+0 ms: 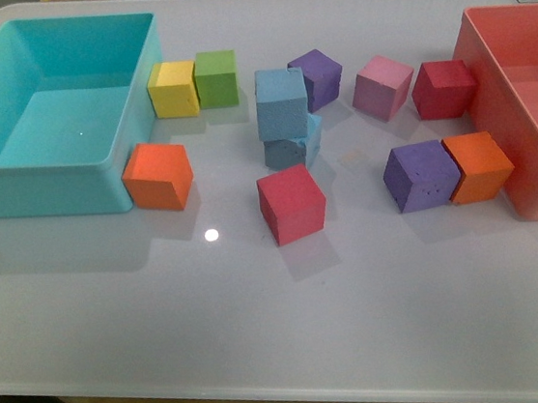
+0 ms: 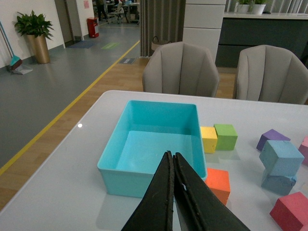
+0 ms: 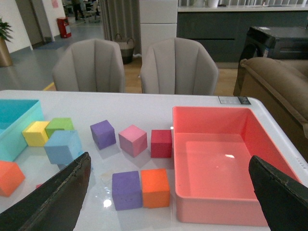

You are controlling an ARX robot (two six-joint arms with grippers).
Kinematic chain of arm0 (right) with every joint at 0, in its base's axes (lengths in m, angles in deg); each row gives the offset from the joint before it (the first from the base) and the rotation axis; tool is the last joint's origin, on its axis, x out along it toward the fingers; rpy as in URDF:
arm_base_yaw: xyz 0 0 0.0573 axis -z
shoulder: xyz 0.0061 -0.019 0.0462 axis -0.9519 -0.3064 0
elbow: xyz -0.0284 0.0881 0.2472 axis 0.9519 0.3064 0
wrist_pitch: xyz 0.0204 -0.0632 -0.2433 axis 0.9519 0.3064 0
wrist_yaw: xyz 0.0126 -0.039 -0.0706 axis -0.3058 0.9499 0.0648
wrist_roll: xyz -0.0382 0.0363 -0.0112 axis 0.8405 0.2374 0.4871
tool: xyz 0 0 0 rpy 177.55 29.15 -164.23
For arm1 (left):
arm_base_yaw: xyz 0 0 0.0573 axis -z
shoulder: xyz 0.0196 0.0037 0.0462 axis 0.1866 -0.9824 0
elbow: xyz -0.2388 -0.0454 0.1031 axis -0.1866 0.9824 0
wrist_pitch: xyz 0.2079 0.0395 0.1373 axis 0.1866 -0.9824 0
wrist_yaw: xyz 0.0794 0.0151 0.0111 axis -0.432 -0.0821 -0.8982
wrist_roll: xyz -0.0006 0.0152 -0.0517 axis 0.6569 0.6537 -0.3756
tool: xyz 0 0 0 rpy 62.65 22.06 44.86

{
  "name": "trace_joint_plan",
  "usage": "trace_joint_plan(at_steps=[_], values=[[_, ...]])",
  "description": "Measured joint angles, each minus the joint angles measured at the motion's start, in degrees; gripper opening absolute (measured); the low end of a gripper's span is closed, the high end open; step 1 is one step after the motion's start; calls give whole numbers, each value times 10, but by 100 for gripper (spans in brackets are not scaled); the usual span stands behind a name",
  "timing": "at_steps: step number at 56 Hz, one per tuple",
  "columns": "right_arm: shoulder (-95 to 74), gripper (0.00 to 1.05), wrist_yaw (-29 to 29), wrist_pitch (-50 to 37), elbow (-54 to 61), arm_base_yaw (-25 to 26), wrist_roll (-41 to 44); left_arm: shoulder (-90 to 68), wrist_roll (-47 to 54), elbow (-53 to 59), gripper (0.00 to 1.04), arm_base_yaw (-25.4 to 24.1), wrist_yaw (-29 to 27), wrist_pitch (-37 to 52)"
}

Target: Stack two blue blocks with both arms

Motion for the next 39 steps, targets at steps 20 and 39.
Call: trace_joint_plan(at_steps=[20,39], values=[[0,96,0,0,0,0,0,110,0,0,2,0,0,-113],[0,96,0,0,0,0,0,110,0,0,7,0,0,-114]])
